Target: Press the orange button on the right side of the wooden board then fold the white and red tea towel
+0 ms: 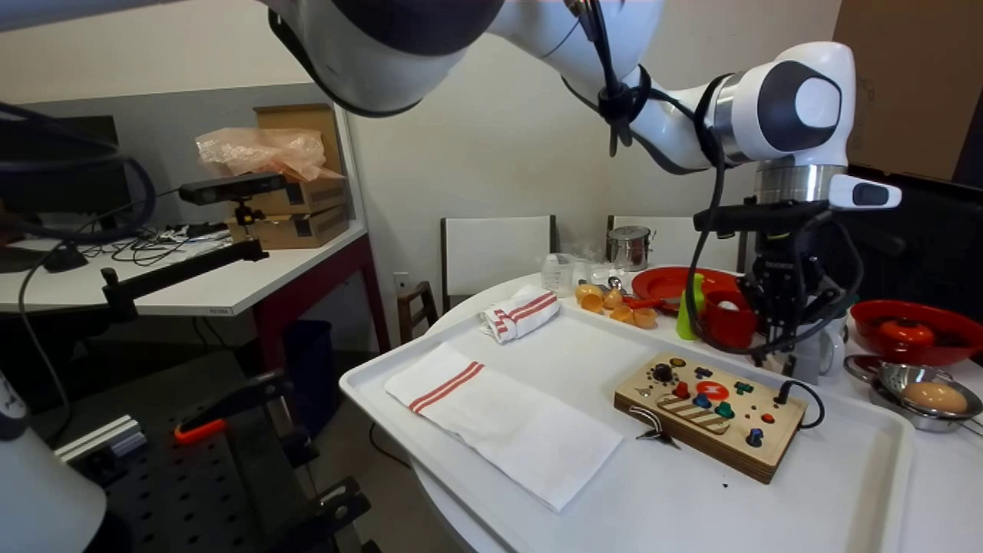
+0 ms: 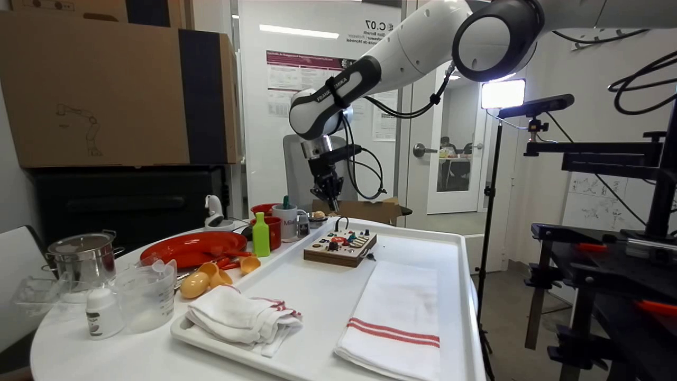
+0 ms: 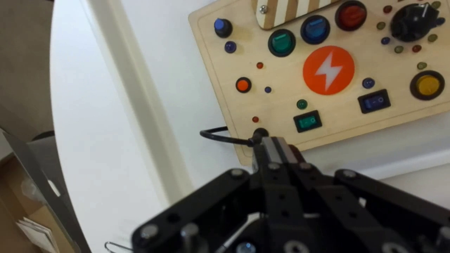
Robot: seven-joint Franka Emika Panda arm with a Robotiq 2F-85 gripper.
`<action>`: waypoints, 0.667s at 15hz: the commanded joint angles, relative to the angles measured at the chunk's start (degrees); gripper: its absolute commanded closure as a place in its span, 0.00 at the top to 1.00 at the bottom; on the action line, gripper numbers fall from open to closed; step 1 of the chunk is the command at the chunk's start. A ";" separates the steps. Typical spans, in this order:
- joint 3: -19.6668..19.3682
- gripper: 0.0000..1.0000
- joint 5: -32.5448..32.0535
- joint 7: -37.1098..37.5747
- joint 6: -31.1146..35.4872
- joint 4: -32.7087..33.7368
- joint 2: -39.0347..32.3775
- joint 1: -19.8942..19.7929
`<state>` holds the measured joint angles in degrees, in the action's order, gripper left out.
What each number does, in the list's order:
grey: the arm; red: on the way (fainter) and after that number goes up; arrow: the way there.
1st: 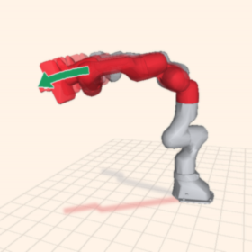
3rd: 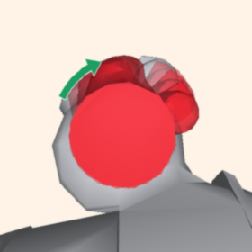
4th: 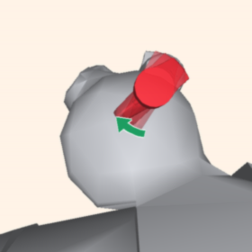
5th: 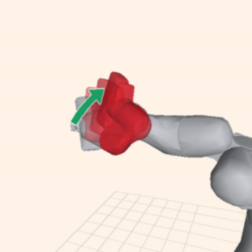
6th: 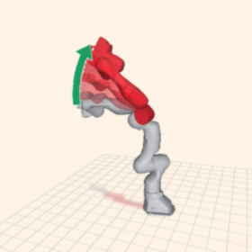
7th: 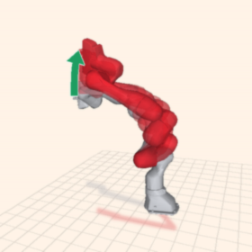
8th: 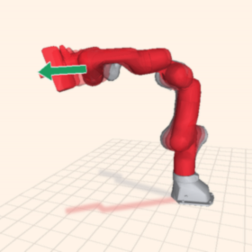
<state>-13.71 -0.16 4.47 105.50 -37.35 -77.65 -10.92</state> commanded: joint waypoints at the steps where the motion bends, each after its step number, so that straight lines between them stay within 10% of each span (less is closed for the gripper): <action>1: 0.66 0.00 -1.58 -10.67 4.13 -4.41 2.59 0.39; 8: 0.64 0.00 -1.61 -23.73 14.12 -15.60 8.32 1.89; 10: 0.52 0.01 -0.66 -22.15 12.23 -9.33 4.24 1.10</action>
<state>-13.20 -0.82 -17.71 117.75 -46.75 -73.36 -9.81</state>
